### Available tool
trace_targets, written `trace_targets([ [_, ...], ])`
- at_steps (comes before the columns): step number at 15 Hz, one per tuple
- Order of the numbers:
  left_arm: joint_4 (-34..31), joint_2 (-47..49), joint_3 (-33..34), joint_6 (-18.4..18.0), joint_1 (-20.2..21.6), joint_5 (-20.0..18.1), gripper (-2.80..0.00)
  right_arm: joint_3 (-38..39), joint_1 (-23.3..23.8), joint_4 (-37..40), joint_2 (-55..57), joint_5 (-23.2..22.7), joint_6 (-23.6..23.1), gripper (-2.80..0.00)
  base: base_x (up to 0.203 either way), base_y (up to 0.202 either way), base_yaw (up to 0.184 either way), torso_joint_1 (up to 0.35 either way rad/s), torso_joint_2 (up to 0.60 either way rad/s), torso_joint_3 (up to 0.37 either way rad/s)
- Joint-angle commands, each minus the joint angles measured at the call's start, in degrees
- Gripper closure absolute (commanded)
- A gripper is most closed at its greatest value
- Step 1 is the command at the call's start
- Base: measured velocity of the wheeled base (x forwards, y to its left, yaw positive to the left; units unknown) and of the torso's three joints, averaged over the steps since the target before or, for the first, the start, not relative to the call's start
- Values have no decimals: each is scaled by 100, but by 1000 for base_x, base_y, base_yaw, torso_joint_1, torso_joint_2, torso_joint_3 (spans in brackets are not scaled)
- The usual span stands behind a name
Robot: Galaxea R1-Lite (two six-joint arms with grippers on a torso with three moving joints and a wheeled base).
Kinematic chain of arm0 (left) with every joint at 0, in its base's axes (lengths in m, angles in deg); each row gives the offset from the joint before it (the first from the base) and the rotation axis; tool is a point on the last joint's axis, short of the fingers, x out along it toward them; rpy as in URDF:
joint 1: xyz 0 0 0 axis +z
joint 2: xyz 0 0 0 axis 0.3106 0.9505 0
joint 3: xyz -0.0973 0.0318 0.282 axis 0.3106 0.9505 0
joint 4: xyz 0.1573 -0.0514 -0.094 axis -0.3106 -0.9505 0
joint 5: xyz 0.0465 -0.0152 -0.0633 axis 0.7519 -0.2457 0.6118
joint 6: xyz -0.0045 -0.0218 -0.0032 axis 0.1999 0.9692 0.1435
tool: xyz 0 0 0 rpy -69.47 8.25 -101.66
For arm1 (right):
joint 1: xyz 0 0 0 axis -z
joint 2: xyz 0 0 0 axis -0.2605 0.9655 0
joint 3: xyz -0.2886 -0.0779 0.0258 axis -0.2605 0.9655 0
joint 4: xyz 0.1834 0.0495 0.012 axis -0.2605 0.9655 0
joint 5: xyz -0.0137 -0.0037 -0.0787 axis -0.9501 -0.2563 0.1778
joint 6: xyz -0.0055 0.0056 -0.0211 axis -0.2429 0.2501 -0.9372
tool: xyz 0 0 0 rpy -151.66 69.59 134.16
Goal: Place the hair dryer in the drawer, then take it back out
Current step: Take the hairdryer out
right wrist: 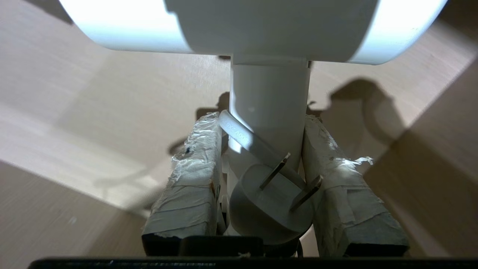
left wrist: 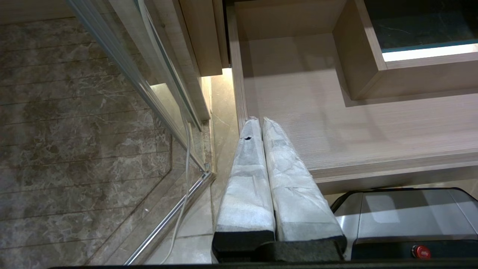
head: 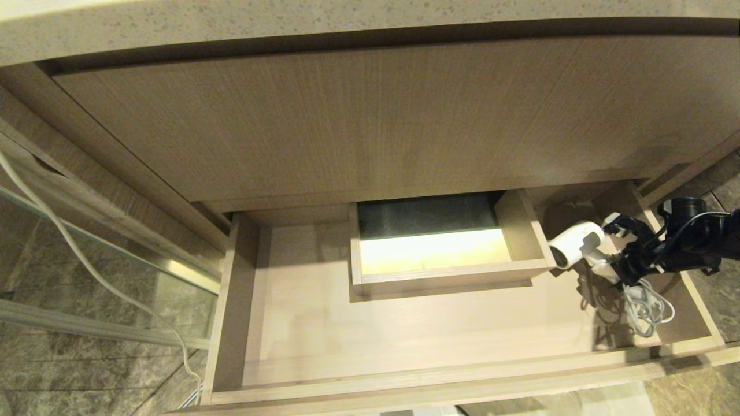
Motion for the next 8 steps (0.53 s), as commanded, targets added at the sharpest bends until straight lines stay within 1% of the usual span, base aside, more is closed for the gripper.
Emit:
trace_targets([
  [1,1,0,9,-2,0,0,0,181,39,3,-327,-15,-27,0,0,0,0,0,0,0],
  [8,1,0,9,-2,0,0,0,415,58,12,-694,-9,-26,0,0,0,0,0,0,0],
])
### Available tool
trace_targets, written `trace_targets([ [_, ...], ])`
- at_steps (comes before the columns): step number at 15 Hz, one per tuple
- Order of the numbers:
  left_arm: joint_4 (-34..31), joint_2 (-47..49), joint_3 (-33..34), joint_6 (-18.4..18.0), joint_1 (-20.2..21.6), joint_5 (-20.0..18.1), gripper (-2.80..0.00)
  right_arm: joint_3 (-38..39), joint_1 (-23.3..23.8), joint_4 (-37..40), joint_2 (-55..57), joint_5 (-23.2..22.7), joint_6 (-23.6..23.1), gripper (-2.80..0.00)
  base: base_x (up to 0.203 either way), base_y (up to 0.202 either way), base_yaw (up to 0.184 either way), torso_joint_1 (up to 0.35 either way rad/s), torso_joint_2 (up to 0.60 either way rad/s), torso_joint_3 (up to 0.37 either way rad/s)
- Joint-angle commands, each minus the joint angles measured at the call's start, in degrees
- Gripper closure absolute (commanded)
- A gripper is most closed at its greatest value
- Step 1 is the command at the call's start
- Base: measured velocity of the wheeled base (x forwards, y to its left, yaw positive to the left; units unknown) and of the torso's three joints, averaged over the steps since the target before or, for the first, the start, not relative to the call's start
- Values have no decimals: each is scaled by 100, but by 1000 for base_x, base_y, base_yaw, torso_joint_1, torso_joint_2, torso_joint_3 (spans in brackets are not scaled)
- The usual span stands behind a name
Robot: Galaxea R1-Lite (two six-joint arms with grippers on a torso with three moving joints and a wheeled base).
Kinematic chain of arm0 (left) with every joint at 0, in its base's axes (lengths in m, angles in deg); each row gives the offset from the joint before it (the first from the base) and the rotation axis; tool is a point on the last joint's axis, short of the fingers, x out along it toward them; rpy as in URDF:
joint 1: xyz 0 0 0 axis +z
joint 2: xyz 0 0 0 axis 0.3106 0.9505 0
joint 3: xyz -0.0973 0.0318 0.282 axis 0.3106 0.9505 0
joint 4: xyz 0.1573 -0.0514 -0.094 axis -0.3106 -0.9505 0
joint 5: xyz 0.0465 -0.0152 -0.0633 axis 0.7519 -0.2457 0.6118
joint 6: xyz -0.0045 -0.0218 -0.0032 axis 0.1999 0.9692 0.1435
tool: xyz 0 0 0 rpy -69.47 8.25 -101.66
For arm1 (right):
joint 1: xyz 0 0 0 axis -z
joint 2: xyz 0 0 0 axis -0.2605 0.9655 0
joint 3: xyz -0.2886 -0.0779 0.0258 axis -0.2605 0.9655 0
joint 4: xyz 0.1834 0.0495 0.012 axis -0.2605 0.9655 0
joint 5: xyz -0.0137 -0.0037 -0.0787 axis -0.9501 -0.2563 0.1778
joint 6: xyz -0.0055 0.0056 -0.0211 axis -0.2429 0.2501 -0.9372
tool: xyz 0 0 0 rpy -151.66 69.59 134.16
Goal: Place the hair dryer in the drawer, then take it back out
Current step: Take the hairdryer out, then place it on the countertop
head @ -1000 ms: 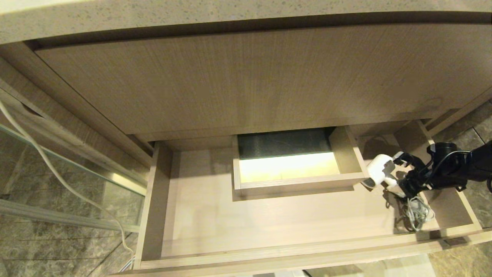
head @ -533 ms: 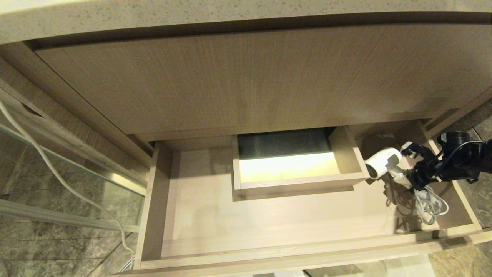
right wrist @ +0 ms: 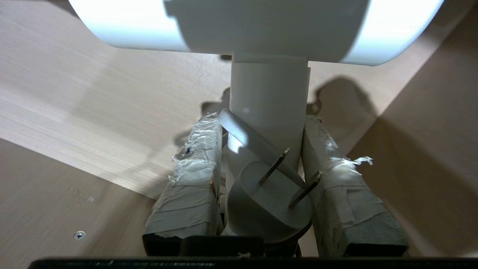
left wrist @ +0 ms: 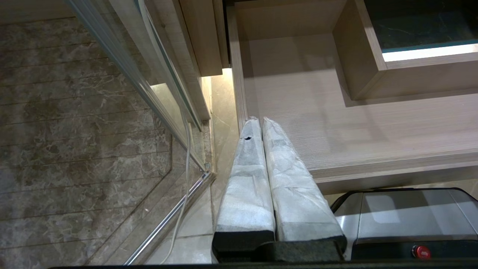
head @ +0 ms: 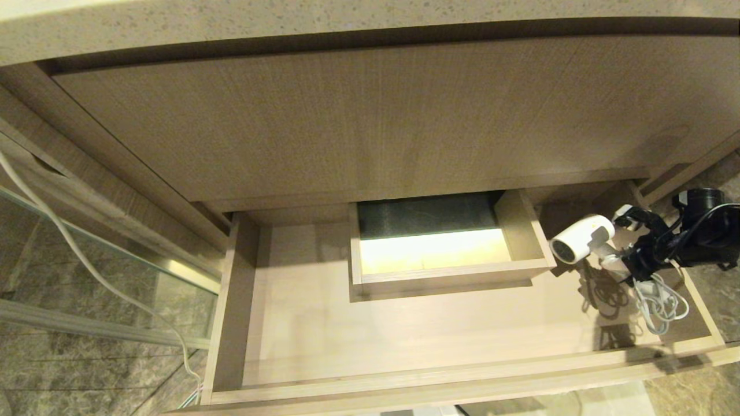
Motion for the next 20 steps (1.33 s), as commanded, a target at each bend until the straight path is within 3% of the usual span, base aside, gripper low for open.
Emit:
trace_targets([
  [1,1,0,5,0,0,0,0,81,0,-1,-195,-15,-31,0,0,0,0,0,0,0],
  [12,1,0,9,0,0,0,0,479,3,1,-1044,-10,-40,0,0,0,0,0,0,0],
  [20,1,0,0,0,0,0,0,1566,80,103,-2474,-5,-30,0,0,0,0,0,0,0],
])
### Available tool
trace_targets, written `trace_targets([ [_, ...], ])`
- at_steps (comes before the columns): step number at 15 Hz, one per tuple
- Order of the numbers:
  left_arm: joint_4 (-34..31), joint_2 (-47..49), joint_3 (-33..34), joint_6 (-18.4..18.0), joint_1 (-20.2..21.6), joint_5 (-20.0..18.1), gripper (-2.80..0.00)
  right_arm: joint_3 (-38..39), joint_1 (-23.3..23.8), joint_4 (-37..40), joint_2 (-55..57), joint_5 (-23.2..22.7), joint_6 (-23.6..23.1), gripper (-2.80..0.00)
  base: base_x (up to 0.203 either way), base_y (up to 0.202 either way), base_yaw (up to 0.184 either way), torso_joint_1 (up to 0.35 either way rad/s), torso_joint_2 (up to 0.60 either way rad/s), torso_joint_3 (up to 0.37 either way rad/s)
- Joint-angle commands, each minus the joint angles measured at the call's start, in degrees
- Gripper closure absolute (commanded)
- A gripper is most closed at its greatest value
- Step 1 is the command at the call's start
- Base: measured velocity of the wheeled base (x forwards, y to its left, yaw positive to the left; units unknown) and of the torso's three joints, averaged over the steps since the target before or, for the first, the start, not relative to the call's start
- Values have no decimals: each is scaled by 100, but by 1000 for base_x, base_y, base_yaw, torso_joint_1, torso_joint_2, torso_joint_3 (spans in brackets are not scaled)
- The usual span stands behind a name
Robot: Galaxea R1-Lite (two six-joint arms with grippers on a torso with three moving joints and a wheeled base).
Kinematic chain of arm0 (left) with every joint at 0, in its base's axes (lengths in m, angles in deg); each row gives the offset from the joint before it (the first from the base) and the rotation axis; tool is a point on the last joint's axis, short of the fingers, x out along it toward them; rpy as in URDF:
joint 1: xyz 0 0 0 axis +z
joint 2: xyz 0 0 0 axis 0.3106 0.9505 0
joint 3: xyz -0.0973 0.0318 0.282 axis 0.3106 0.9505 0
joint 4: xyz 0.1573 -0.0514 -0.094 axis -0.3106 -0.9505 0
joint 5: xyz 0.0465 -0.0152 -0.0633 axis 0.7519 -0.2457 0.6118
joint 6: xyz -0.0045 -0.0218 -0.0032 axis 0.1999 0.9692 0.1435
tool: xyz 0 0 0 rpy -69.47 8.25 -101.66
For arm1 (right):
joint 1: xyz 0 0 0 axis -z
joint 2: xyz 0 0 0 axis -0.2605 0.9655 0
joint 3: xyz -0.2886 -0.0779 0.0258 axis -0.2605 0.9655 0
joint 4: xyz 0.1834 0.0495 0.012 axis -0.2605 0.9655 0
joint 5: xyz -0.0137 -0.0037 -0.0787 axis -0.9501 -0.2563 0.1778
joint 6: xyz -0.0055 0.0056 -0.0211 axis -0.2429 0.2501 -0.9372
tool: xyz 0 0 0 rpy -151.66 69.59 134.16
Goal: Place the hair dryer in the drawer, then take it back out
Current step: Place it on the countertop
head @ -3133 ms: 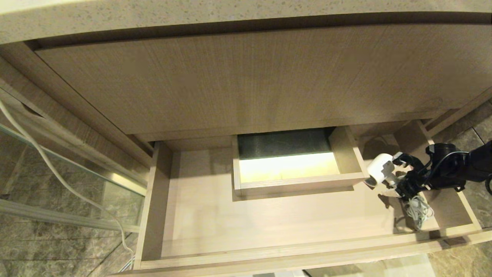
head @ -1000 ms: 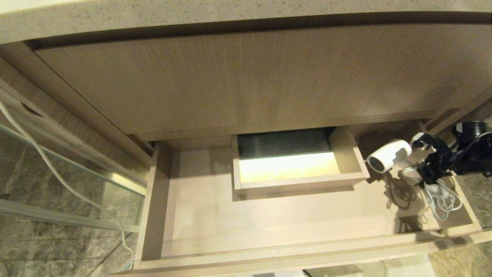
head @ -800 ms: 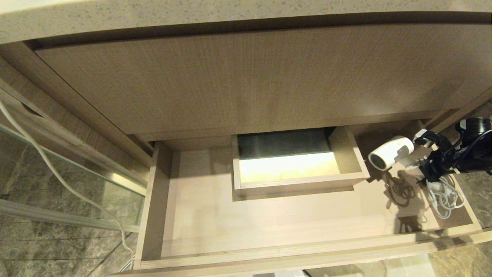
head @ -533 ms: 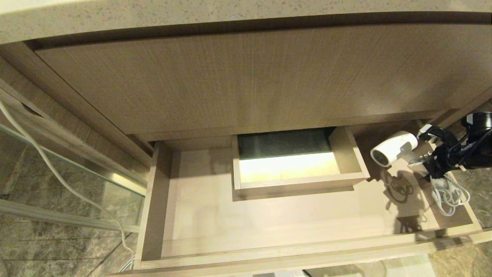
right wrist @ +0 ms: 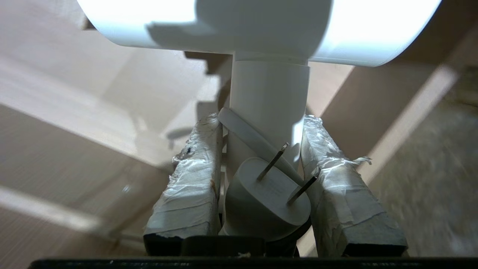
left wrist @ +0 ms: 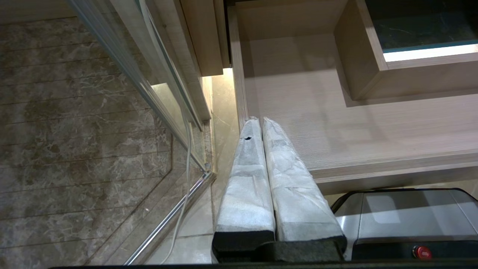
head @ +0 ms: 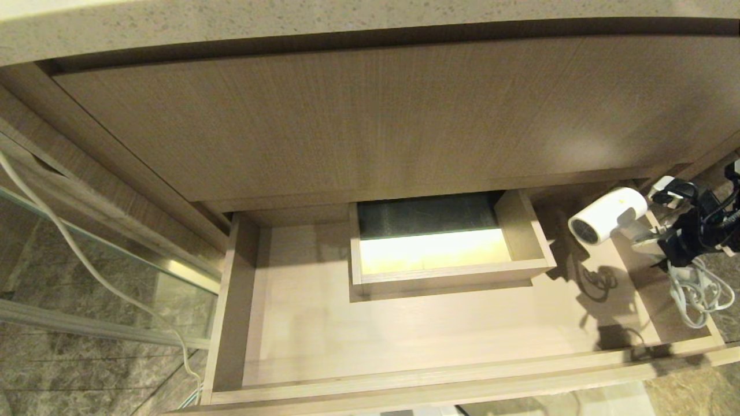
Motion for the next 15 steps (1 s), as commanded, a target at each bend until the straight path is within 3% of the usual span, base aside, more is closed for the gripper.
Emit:
trace_targets([
  [1,-1,0,6,0,0,2,0,421,33,62,-604,-18,-17,0,0,0,0,0,0,0],
  [11,-1,0,7,0,0,2,0,1415,438,559,-2488,-19,34,0,0,0,0,0,0,0],
  [15,-1,0,8,0,0,2,0,1499,481,630,-2757,-18,209,0,0,0,0,0,0,0],
])
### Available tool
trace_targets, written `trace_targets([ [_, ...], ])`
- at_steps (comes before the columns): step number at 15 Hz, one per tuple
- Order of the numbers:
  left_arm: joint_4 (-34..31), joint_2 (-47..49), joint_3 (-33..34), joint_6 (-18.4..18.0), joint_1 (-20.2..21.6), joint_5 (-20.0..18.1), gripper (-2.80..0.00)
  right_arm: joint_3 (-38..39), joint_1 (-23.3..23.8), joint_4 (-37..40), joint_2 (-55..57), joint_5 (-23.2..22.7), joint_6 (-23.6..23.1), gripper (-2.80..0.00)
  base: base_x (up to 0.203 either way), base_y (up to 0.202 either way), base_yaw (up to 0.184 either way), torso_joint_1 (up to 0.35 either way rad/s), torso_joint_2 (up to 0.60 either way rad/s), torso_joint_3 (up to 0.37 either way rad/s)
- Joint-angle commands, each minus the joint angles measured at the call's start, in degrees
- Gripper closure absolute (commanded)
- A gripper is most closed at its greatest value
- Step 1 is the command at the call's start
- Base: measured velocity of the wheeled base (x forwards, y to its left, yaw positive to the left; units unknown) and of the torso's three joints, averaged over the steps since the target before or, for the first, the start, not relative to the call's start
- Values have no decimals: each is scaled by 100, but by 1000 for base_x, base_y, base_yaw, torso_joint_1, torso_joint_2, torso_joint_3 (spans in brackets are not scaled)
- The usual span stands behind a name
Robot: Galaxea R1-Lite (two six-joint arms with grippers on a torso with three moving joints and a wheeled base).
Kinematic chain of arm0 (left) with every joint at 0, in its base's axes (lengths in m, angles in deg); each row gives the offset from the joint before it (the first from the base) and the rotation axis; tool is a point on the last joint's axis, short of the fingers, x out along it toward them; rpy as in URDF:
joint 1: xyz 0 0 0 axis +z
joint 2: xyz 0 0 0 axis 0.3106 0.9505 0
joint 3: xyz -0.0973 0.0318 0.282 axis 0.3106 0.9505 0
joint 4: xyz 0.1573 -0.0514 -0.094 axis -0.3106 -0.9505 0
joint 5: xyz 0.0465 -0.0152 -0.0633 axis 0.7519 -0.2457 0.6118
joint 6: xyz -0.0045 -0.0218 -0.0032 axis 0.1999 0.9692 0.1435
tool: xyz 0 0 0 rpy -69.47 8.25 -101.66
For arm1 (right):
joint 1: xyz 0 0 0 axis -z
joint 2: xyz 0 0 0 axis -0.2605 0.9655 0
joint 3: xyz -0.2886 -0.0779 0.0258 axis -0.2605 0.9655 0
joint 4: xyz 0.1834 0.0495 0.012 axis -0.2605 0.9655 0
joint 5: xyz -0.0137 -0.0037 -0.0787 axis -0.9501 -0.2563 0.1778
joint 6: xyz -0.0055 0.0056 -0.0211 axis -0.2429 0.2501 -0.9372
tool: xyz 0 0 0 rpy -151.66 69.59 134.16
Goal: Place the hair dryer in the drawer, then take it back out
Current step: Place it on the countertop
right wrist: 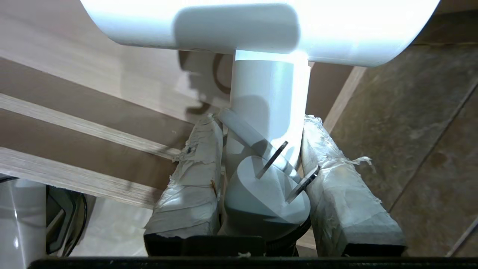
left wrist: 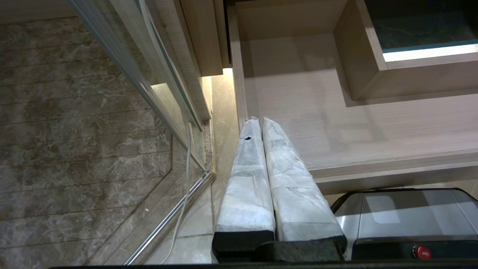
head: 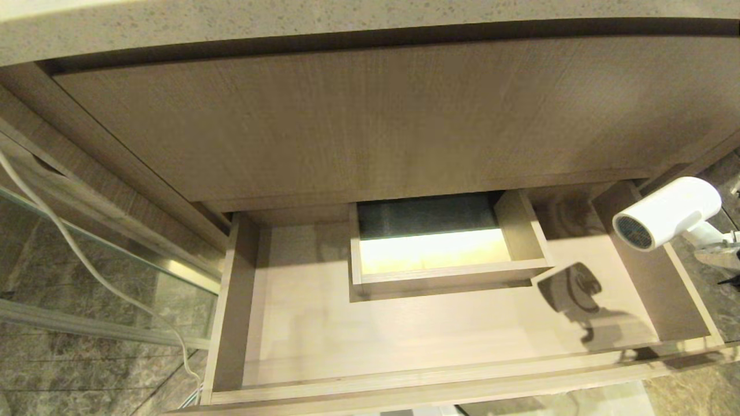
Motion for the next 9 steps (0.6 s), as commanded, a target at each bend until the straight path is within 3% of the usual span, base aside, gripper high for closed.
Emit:
trace_targets([
  [1,1,0,0,0,0,0,0,44,49,22,-399,-13,50,0,0,0,0,0,0,0],
  [9,1,0,0,0,0,0,0,82,304,369,-1074,-39,83,0,0,0,0,0,0,0],
])
